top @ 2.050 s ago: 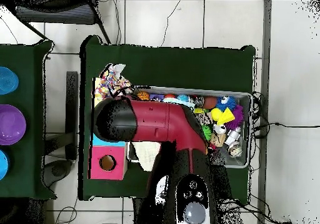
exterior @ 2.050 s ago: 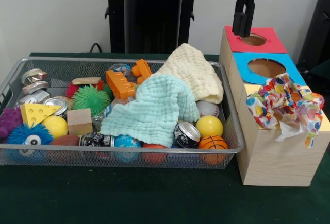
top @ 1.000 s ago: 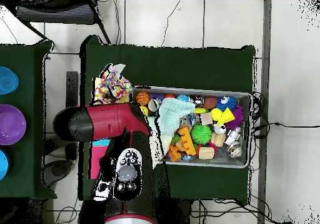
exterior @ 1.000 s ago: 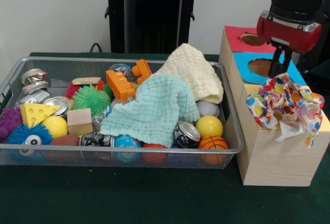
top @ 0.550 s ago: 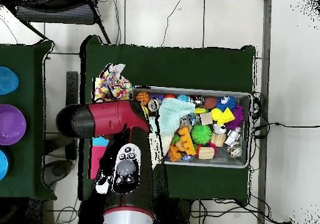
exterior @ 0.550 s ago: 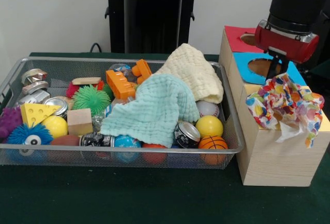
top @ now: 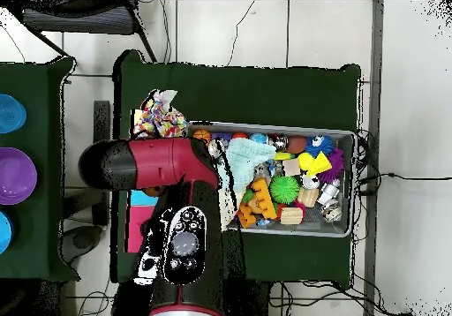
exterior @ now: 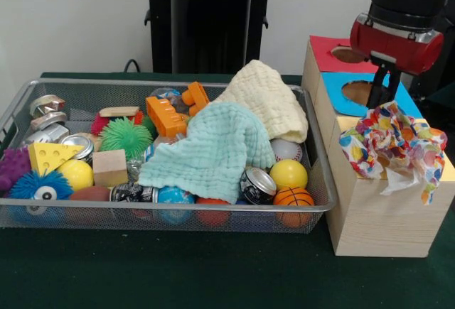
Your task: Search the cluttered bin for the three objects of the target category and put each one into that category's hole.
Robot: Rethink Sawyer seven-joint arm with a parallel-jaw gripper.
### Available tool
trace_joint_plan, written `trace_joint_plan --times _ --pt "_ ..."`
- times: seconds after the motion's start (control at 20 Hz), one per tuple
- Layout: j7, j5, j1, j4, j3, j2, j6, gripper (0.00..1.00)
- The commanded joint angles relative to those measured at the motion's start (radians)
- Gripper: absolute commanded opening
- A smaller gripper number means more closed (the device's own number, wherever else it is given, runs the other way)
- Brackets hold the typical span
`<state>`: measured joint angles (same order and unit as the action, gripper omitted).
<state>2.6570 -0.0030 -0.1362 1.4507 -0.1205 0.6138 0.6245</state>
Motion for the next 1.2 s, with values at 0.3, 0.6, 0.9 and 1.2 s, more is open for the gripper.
trace_joint_plan --times 0.3,0.6,0.9,1.2 --pt "0.112 0.055 0.004 -0.047 0.011 0.038 0.193 0.0" --pt "0.119 0.029 0.006 -0.104 -0.021 -0.027 0.144 0.0" --pt "0.094 0.028 0.021 -0.135 -0.028 -0.035 0.157 0.0" --pt "0.101 0.041 0.02 -0.167 -0.034 -0.023 0.219 0.0"
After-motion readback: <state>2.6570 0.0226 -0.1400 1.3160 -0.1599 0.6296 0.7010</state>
